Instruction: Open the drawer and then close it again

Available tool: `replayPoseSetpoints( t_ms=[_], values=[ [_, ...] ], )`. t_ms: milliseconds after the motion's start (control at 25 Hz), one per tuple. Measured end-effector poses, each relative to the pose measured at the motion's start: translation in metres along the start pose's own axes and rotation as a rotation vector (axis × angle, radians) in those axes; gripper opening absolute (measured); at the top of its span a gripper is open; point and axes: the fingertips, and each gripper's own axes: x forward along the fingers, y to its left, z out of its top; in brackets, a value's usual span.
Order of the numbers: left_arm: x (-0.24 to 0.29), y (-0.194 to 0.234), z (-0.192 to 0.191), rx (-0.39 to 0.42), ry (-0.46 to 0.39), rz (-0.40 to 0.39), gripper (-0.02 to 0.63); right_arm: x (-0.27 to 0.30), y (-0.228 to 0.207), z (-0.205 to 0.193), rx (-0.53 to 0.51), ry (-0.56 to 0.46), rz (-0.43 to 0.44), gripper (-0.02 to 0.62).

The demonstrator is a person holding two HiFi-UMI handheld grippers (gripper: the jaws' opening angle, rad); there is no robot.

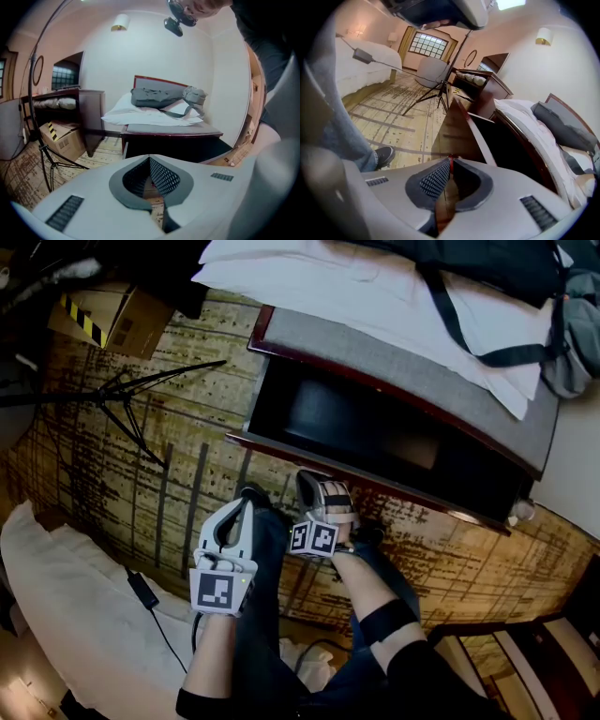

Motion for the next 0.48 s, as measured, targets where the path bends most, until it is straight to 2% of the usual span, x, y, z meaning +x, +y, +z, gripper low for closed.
replayPoseSetpoints(
  t_ms=[240, 320, 480],
  values=[
    [-0.038, -0.004, 0.041, 0.033, 0.022, 0.010, 0.003, -0.078, -0.042, 0.046, 0.090, -0.028, 0.049, 0.003],
    [-0.052, -0.009, 0.059, 0.056, 0.010, 0.003, 0.003, -0.110, -0.065, 0.068, 0.148, -0.040, 0.046, 0.003],
    [-0.079, -0.024, 0.103, 0.038, -0.002, -0.006, 0.003, -0.168, -0.110, 0.097, 0.265, -0.048, 0.037, 0.003]
  ],
)
